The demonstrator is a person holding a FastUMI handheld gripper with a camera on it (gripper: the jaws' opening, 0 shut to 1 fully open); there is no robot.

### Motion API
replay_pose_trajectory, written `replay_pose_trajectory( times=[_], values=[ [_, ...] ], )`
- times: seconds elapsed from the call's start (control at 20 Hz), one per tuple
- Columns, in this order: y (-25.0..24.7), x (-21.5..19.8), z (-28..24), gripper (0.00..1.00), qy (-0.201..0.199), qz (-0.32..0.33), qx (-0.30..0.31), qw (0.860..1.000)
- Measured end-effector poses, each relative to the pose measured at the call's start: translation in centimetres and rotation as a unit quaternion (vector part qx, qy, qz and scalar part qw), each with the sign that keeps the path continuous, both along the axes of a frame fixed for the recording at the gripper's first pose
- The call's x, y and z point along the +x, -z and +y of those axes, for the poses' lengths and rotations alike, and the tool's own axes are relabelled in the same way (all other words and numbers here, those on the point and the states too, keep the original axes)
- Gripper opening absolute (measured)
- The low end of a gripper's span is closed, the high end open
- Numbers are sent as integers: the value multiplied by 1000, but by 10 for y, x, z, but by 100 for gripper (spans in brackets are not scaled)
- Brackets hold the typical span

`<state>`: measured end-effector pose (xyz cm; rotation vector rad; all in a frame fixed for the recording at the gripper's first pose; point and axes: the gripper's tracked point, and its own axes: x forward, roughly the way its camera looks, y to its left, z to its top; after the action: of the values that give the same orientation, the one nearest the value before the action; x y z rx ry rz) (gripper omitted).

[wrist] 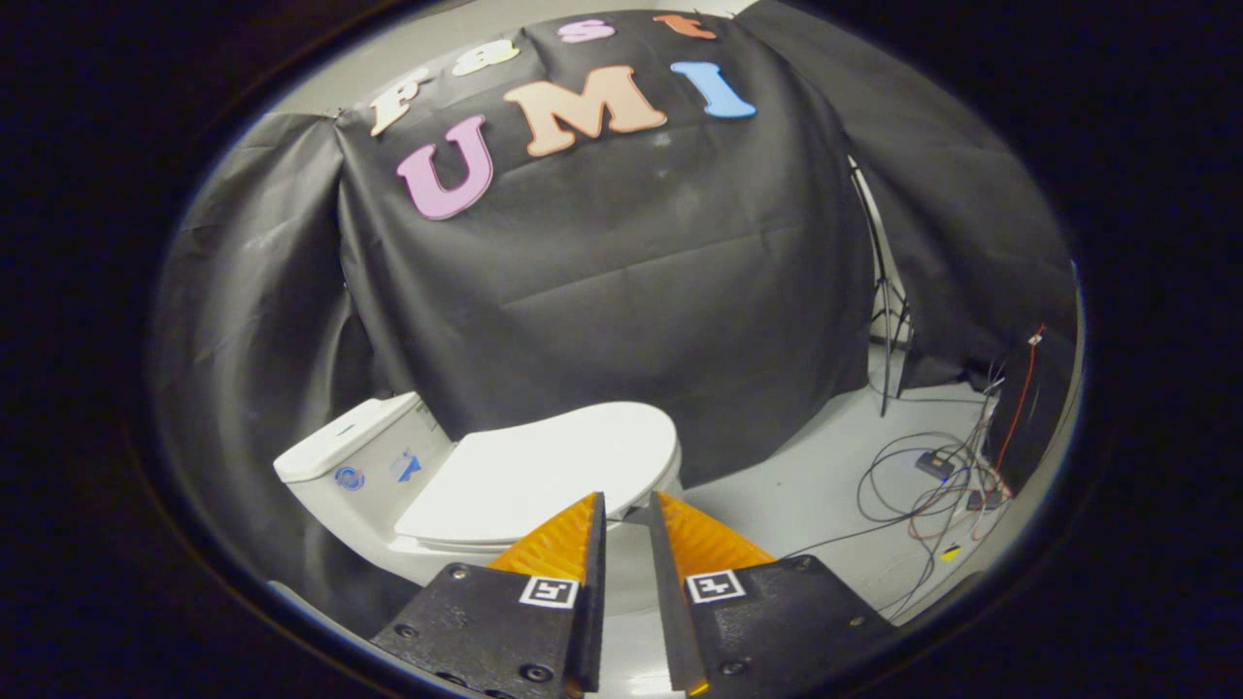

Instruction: Open the toilet lid.

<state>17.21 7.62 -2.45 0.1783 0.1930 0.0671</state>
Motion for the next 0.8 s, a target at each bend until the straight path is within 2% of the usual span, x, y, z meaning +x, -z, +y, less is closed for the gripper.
replay_pose_trajectory(
  times=[0.15, 0.3, 0.6, 0.7, 0.8],
  values=[
    [27, 33, 18, 27, -18, 38, 28, 999],
    [54, 63, 32, 27, -23, 73, 90, 993],
    [79, 105, 31, 30, 24, 78, 240, 967],
    [76, 112, 26, 40, 32, 61, 272, 960],
    [74, 119, 19, 43, 42, 50, 300, 952]
  ],
)
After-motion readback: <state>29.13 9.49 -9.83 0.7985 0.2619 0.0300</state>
